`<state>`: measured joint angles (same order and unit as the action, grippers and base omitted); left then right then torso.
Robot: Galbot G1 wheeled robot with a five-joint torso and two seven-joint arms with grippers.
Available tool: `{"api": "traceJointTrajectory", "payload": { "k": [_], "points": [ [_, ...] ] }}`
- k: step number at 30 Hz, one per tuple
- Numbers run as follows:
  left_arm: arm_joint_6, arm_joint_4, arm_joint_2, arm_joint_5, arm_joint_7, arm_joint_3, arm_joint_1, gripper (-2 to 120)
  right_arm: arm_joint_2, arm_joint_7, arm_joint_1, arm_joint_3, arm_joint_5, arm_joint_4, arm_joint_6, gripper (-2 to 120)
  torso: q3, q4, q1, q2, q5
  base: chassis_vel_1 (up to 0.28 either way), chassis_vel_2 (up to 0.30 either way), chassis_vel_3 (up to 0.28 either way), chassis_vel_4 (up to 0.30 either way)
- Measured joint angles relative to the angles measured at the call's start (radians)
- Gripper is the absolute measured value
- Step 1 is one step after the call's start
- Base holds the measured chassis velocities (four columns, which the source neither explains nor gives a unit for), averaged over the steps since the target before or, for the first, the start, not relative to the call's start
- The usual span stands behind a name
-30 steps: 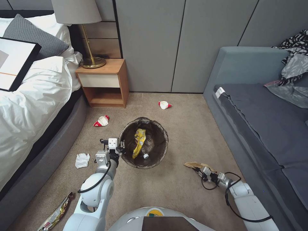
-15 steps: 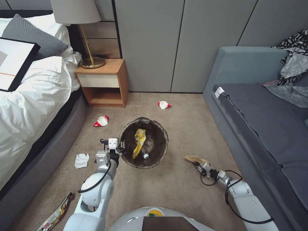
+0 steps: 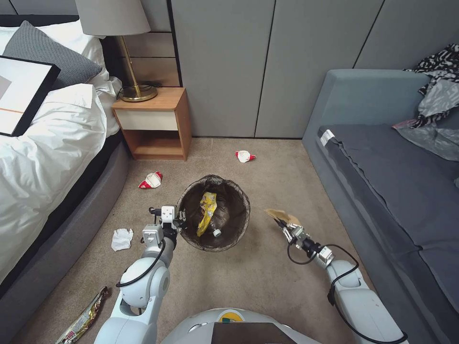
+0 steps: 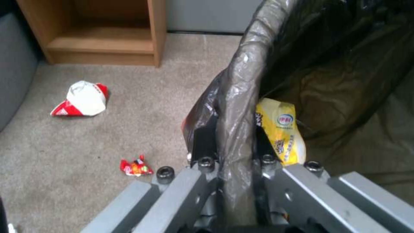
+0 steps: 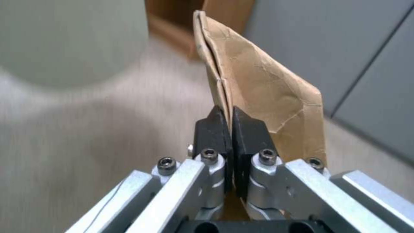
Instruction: Pick up the trash bin, then pick up the garbage from the floor and place it into the trash bin.
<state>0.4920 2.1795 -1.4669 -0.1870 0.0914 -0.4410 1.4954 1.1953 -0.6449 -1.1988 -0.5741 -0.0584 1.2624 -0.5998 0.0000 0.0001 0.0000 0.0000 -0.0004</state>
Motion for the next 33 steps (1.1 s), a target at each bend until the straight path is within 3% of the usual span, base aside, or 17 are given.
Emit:
{"api": "traceJointTrajectory", "payload": {
  "k": [10,19,20,23,24,27,33],
  "points": [
    [0.0,-0.003,-0.001,0.001,0.0,0.001,0.0,0,0.002,0.009,-0.014,0.01,-0.027,0.064,-0.001,0,0.0,-0.0001,0.0,0.0,0.0003,0.0,0.0,0.0,0.0],
    [0.0,-0.008,-0.003,0.002,0.0,0.002,-0.002,0,0.008,0.032,-0.045,0.034,-0.083,0.226,0.0,0,0.0,-0.0001,0.0,0.0,0.0005,0.0,0.0,0.0,0.0],
    [0.0,-0.009,-0.003,0.003,0.001,0.001,-0.002,0,0.009,0.052,-0.055,0.056,-0.112,0.322,0.007,0,0.0,-0.0008,0.0,0.0,0.0009,0.0,0.0,0.0,0.0],
    [0.0,-0.011,-0.003,0.004,0.0,0.004,-0.002,0,0.005,0.068,-0.058,0.079,-0.147,0.415,0.018,0,0.0,0.0001,0.0,0.0,-0.0002,0.0,0.0,0.0,0.0],
    [0.0,-0.012,-0.004,0.006,0.0,0.008,-0.001,0,-0.005,0.089,-0.06,0.122,-0.191,0.524,0.049,0,0.0,0.0001,0.0,0.0,0.0007,0.0,0.0,0.0,0.0],
    [0.0,-0.012,-0.006,0.009,0.0,0.016,0.0,0,-0.031,0.122,-0.05,0.205,-0.219,0.63,0.096,0,0.0,-0.0002,0.0,0.0,0.0005,0.0,0.0,0.0,0.0],
    [0.008,-0.004,-0.006,0.009,0.001,0.029,0.005,0,-0.066,0.164,-0.014,0.357,-0.196,0.666,0.141,0,0.0,0.0,0.0,0.0,0.0005,0.0,0.0,0.0,0.0]
  ]
}}
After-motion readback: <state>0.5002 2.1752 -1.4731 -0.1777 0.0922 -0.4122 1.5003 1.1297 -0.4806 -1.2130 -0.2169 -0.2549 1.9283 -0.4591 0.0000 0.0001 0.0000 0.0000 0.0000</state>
